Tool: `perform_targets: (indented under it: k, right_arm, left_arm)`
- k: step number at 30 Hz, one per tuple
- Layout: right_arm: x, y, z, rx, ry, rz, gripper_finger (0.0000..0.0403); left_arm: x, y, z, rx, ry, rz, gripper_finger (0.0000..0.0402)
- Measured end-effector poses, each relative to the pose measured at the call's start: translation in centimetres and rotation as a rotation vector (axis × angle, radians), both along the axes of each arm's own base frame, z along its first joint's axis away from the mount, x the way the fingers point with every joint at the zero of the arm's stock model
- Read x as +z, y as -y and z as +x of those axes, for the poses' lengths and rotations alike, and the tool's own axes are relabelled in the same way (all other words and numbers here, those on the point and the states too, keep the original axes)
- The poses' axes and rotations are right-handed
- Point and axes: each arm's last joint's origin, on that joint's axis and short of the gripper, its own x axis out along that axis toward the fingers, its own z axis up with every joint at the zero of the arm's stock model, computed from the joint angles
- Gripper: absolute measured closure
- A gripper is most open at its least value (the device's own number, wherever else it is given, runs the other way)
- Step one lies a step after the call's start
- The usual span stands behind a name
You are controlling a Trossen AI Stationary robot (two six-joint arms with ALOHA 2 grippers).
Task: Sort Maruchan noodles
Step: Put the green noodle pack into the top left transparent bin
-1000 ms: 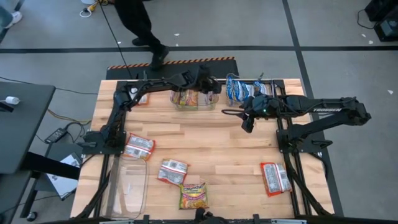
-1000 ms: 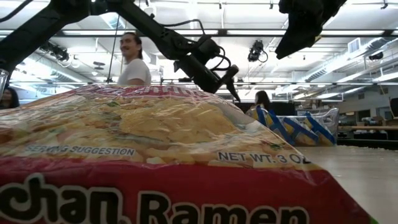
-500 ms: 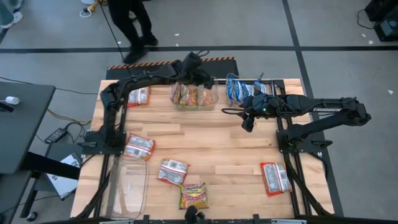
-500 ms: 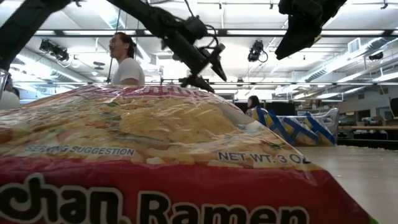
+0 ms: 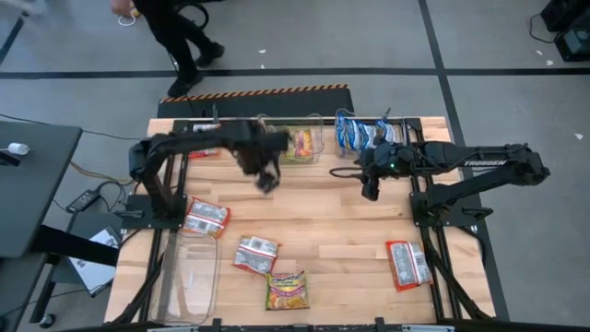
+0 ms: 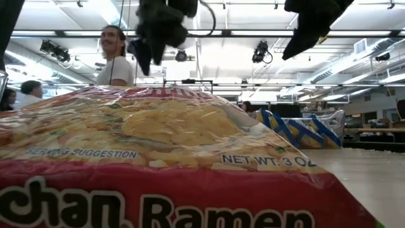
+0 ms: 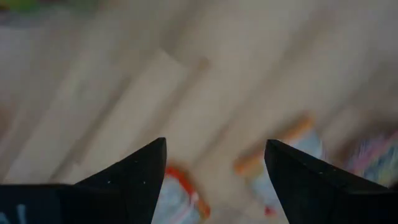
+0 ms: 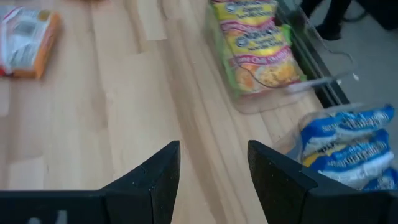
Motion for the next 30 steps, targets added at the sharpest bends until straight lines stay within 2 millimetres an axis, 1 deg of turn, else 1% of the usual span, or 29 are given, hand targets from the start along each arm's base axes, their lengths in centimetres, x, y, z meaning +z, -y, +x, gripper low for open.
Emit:
perform_targets:
  k: [3,7,11,15,17,19,22,25,26,28,30]
  right_arm:
    - [0.0,-0.7,0.0,0.069,-0.014,-0.033,0.0209]
    - [0.0,-1.8,0.1,0.152,-0.022,-0.058,0.0209]
    - [-0.1,-3.4,0.1,0.274,-0.039,-0.105,0.0209]
    - [-0.5,-6.0,0.2,0.434,-0.060,-0.148,0.0211]
    - [-0.9,-7.3,0.4,0.466,-0.068,-0.125,0.0211]
    - [-1.5,-8.7,0.7,0.467,-0.080,-0.087,0.0211]
    - [-2.3,-10.8,0.8,0.480,-0.099,-0.041,0.0211]
    - [-2.6,-12.6,0.6,0.489,-0.089,0.030,0.0211]
    - [-2.4,-13.1,0.5,0.474,-0.081,0.064,0.0211]
    - [-1.4,-13.8,0.5,0.423,-0.035,0.149,0.0212]
    - [-0.3,-13.9,0.3,0.345,0.011,0.221,0.0212]
  left_arm:
    - [0.0,5.0,0.6,-0.172,0.010,-0.021,0.0127]
    - [0.2,11.5,1.2,-0.376,0.104,-0.058,0.0127]
    - [0.5,16.8,1.2,-0.485,0.226,-0.054,0.0127]
    - [0.3,21.6,1.1,-0.557,0.349,-0.017,0.0127]
    - [-0.2,23.4,1.3,-0.560,0.391,0.016,0.0127]
    - [-1.2,25.0,1.4,-0.553,0.386,0.029,0.0127]
    - [-3.1,27.0,1.6,-0.534,0.360,0.018,0.0127]
    - [-4.2,28.7,1.4,-0.523,0.350,0.003,0.0127]
    - [-4.3,29.3,1.3,-0.524,0.359,-0.005,0.0127]
    - [-4.5,30.2,0.9,-0.529,0.365,-0.017,0.0127]
    - [-4.5,31.0,0.8,-0.539,0.395,-0.020,0.0127]
